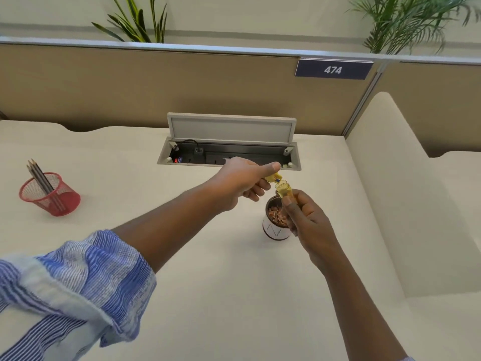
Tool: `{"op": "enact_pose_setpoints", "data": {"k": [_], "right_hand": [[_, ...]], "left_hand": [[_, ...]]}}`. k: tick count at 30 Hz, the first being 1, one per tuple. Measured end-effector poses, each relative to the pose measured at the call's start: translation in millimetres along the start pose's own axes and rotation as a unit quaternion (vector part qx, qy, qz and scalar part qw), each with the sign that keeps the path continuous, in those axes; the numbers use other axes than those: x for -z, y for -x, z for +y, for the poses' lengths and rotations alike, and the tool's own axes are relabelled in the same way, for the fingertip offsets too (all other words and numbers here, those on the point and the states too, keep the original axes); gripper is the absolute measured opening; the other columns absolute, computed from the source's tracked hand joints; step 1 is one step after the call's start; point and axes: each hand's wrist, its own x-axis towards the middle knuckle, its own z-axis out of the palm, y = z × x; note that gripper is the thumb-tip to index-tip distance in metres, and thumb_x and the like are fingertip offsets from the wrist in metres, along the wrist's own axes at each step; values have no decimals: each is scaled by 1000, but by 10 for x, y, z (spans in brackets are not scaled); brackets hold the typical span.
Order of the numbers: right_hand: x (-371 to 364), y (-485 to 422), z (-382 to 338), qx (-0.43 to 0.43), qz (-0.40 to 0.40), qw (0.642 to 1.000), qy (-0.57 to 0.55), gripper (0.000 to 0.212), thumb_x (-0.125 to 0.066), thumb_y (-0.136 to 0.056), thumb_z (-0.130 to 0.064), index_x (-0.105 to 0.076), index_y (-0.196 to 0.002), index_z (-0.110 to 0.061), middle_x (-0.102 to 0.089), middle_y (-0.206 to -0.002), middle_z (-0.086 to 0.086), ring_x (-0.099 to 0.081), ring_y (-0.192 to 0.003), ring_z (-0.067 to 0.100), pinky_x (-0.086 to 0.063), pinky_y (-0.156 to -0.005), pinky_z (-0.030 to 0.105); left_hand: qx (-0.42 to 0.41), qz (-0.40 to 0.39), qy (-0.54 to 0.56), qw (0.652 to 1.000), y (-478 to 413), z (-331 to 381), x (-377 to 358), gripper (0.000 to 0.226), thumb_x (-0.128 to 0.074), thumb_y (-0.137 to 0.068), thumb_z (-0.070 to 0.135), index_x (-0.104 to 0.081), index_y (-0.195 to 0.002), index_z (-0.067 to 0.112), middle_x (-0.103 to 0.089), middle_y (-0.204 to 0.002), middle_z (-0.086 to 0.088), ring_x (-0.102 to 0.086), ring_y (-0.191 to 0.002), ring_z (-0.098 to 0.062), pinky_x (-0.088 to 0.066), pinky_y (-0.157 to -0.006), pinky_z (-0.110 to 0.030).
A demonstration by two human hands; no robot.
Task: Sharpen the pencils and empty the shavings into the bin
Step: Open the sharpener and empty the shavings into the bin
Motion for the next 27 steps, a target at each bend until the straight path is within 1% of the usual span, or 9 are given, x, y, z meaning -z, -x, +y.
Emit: {"op": "enact_pose_setpoints", "data": {"k": [4, 7, 9, 13, 15, 18, 20, 23, 27], "right_hand": [[155, -53, 146, 12, 43, 997, 58, 17, -53, -107, -28, -66, -118, -31, -67, -80, -26, -61, -75, -6, -47, -65, 11], [228, -68, 247, 25, 63, 991, 120, 23, -53, -104, -30, -64, -124, -32, -73, -107, -16, -66, -99, -1, -50, -76, 8], [272, -60, 296, 34, 77, 986, 147, 28, -53, -102, -33, -63, -128, -30, -73, -113, -12, -65, -103, -2, -48, -78, 6], [374, -42, 358, 56, 109, 970, 211, 29, -55, -99, -39, -57, -127, -35, -70, -106, -15, -62, -97, -7, -48, -69, 6], [414, -41, 384, 57, 112, 962, 241, 27, -59, -100, -35, -52, -126, -35, -67, -97, -13, -62, -86, -5, -48, -60, 9], [468, -59, 415, 58, 110, 952, 280, 27, -66, -98, -28, -50, -121, -29, -64, -90, -11, -61, -75, -4, -44, -57, 8], [492, -73, 412, 73, 108, 942, 311, 27, -69, -96, -24, -55, -119, -27, -65, -93, -9, -60, -73, 4, -41, -58, 9], [515, -95, 382, 102, 110, 927, 344, 32, -71, -92, -15, -63, -121, -25, -65, -102, -4, -58, -73, 12, -41, -66, 13], [500, -151, 336, 115, 81, 910, 391, 35, -69, -93, -11, -66, -125, -24, -62, -103, 0, -57, -78, 18, -46, -65, 26]], "left_hand": [[32, 23, 17, 999, -170, -73, -177, 39, -70, -97, 35, -72, -113, 0, -69, -91, -10, -60, -78, -18, -52, -65, -28], [18, 43, -13, 999, -272, -208, -264, 33, -71, -97, 31, -73, -113, 2, -71, -96, -9, -63, -82, -18, -52, -68, -28], [-8, 55, -49, 997, -326, -307, -326, 26, -72, -96, 31, -75, -106, 7, -73, -100, -8, -65, -87, -19, -53, -69, -29], [-95, 108, -182, 973, -393, -440, -452, 19, -74, -94, 31, -72, -104, 15, -67, -91, 4, -59, -79, -9, -43, -60, -17], [-130, 99, -232, 959, -405, -502, -503, 21, -72, -96, 28, -71, -113, 16, -65, -94, 4, -58, -80, -10, -40, -59, -14], [-145, 75, -242, 957, -432, -599, -530, 26, -71, -97, 22, -70, -122, 17, -65, -104, 3, -58, -88, -12, -42, -62, -13], [-161, 63, -260, 950, -443, -641, -529, 27, -71, -96, 17, -70, -123, 17, -67, -110, 0, -57, -91, -14, -45, -69, -17], [-180, 41, -283, 941, -436, -667, -526, 27, -70, -95, 11, -71, -122, 16, -69, -116, -3, -59, -101, -19, -54, -85, -33], [-180, 32, -295, 938, -431, -693, -527, 28, -69, -95, 8, -72, -121, 16, -68, -116, -4, -59, -107, -22, -55, -87, -37]]}}
